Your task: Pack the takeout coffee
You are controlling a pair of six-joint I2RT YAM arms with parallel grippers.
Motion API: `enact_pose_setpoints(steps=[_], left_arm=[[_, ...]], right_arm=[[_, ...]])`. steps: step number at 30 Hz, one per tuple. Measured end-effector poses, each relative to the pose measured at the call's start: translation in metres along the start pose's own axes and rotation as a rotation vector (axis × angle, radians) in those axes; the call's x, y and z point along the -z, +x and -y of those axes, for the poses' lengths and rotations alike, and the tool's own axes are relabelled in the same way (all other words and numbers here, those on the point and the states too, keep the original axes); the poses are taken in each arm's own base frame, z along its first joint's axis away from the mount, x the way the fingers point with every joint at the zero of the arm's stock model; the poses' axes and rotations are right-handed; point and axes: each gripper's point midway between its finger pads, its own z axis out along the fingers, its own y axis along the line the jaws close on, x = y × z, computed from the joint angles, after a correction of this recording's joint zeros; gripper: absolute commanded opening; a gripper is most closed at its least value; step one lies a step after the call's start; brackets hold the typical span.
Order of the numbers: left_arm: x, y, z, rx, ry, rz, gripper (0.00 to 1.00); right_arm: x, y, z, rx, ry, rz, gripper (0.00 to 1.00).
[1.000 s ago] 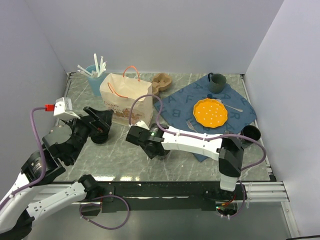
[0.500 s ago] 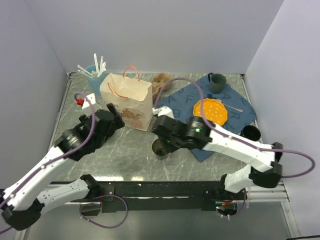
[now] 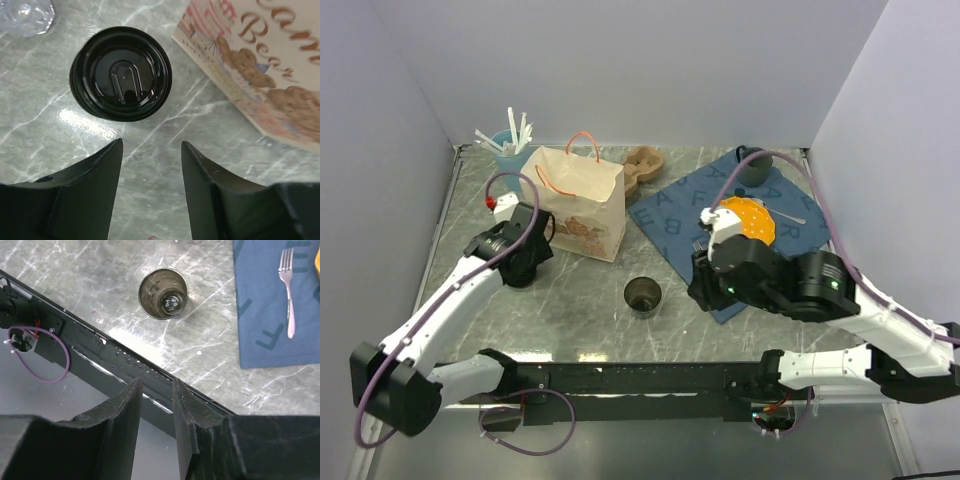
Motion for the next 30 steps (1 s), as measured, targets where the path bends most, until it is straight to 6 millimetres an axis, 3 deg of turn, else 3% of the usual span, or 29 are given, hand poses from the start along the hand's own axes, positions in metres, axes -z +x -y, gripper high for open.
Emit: enact_pose_setpoints(steps=[9, 18, 30], left_arm=[[-0.013, 0.010, 0.004, -0.266, 0.032, -0.055, 0.59], [-0.015, 0.008, 0.007, -0.504, 0.104, -0.042, 0.53], [-0.041, 0.016, 0.008, -0.738, 0.097, -0.090, 0.51]], right_arm=[[0.013, 0.001, 0.019, 0.027, 0.014, 0.058, 0.39], [0.020, -0.012, 0.020, 0.076, 0.030, 0.079, 0.39], [0.014, -0.028, 0.014, 0.138, 0.067, 0.077, 0.39]])
